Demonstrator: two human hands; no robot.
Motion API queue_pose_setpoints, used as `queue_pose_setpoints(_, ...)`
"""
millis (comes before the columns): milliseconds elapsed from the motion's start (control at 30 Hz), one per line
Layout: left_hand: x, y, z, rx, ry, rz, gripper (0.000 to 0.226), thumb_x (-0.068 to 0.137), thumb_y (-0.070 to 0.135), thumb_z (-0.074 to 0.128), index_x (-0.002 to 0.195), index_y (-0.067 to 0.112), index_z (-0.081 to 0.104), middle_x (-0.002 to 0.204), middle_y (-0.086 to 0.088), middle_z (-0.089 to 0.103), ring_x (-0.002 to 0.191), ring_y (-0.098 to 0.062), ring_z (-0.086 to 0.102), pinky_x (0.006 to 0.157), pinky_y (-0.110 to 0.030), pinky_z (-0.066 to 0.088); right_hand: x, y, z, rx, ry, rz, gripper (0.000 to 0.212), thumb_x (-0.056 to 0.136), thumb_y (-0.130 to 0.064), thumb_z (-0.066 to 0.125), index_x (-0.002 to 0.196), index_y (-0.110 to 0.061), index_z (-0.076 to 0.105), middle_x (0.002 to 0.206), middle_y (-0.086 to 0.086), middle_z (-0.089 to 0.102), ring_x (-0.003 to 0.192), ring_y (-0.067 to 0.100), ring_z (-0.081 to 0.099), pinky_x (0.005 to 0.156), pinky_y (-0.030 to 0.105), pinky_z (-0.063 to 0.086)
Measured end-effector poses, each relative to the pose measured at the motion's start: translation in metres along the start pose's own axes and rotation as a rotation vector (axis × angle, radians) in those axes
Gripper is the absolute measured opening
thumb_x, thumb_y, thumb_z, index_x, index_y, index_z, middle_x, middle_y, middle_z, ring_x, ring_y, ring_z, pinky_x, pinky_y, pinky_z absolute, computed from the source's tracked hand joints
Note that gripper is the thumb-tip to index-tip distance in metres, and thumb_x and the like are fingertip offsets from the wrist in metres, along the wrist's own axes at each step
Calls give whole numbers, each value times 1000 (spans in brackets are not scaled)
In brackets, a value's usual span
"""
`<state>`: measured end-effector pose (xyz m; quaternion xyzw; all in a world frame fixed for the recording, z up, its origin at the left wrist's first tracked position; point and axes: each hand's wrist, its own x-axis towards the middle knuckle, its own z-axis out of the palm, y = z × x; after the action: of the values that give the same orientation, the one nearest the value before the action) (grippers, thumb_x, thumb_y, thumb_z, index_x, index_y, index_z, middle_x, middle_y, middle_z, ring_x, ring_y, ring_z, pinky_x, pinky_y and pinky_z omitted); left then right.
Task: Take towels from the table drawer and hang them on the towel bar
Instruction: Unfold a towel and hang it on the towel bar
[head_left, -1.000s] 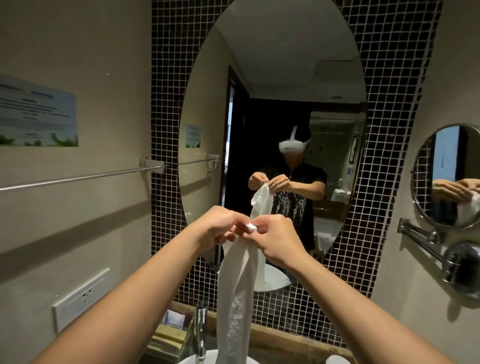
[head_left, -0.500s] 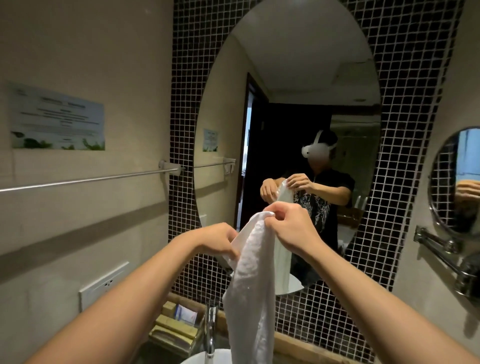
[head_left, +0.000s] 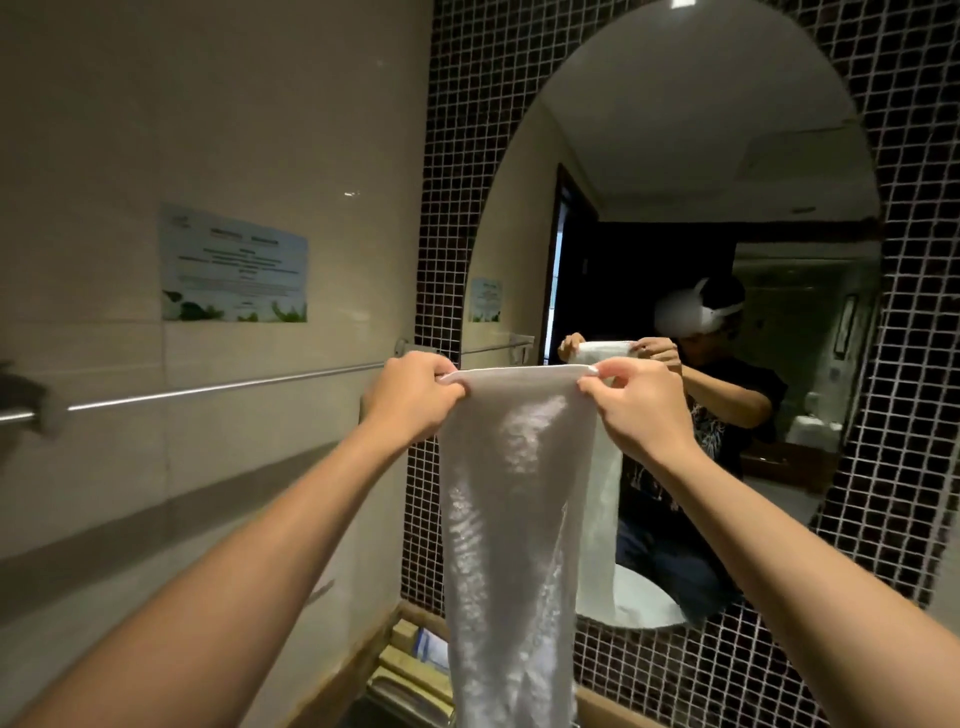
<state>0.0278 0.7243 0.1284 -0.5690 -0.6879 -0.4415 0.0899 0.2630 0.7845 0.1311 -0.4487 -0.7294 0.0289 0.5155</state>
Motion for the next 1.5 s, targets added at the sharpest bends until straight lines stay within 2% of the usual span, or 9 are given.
queue_pose_setpoints(167, 8, -23, -22, -452, -10, -171, 16, 79, 22, 64, 69, 20, 76, 58, -3, 72, 54, -24, 70, 63, -37, 62, 5, -36, 39, 338, -14, 64, 16, 91, -11, 61, 84, -15, 73, 69, 8, 73, 53, 19, 70, 43, 25, 50)
queue_pose_setpoints(367, 21, -40, -54, -536, 160, -103, 20, 82, 19, 61, 86, 24, 81, 71, 1, 77, 72, -21, 75, 71, -39, 63, 31, -65, 76, 492, 51, 5, 17, 76, -36, 57, 81, -29, 72, 71, -2, 76, 71, 20, 75, 73, 49, 62)
queue_pose_setpoints(600, 23, -39, -95, -167, 383, -19, 21, 88, 26, 62, 106, 26, 74, 94, 9, 74, 91, -12, 67, 82, -28, 54, 62, -110, 99, 606, 56, -130, 13, 84, -24, 61, 84, -28, 73, 78, -8, 74, 79, 15, 72, 81, 45, 58)
queue_pose_setpoints(767, 13, -43, -123, 118, 404, 0, 41, 88, 24, 65, 129, 25, 59, 115, -2, 71, 107, -23, 63, 88, -25, 43, 80, -144, 123, 727, -26, -252, 13, 92, -25, 64, 103, -23, 70, 93, -9, 71, 86, 4, 65, 81, 15, 49)
queue_pose_setpoints(867, 5, -50, -140, 324, 384, -25, 61, 90, 24, 64, 146, 17, 42, 138, -11, 59, 129, -34, 49, 114, -35, 30, 83, -168, 145, 797, -165, -331, 27, 91, -19, 66, 118, -17, 65, 106, -9, 70, 94, 0, 65, 81, 0, 41)
queue_pose_setpoints(1000, -5, -76, -155, 592, 289, -170, 80, 89, 36, 59, 154, 10, 20, 148, -18, 47, 142, -34, 32, 120, -40, 9, 68, -200, 181, 810, -388, -461, 51, 89, -24, 73, 136, -14, 54, 133, 2, 65, 122, 11, 61, 105, 30, 47)
queue_pose_setpoints(1300, -47, -98, -161, 901, -46, -436, 76, 95, 56, 46, 156, 21, 18, 155, -5, 42, 142, -34, 33, 114, -41, 26, 19, -211, 255, 584, -616, -586, 61, 91, -37, 64, 144, -15, 45, 135, 10, 63, 120, 30, 60, 98, 40, 49)
queue_pose_setpoints(1400, -48, -102, -161, 963, -54, -437, 77, 90, 62, 48, 154, 27, 23, 143, -7, 55, 128, -36, 47, 103, -43, 38, 18, -212, 266, 503, -628, -573, 44, 95, -44, 49, 125, -13, 60, 112, 13, 71, 100, 35, 65, 80, 39, 50)
queue_pose_setpoints(1500, -47, -106, -157, 1001, 35, -258, 68, 86, 56, 58, 145, 27, 40, 123, 2, 68, 111, -25, 60, 100, -43, 42, 17, -210, 273, 403, -648, -594, 48, 96, -52, 38, 90, -13, 65, 87, 13, 70, 80, 37, 63, 67, 39, 48)
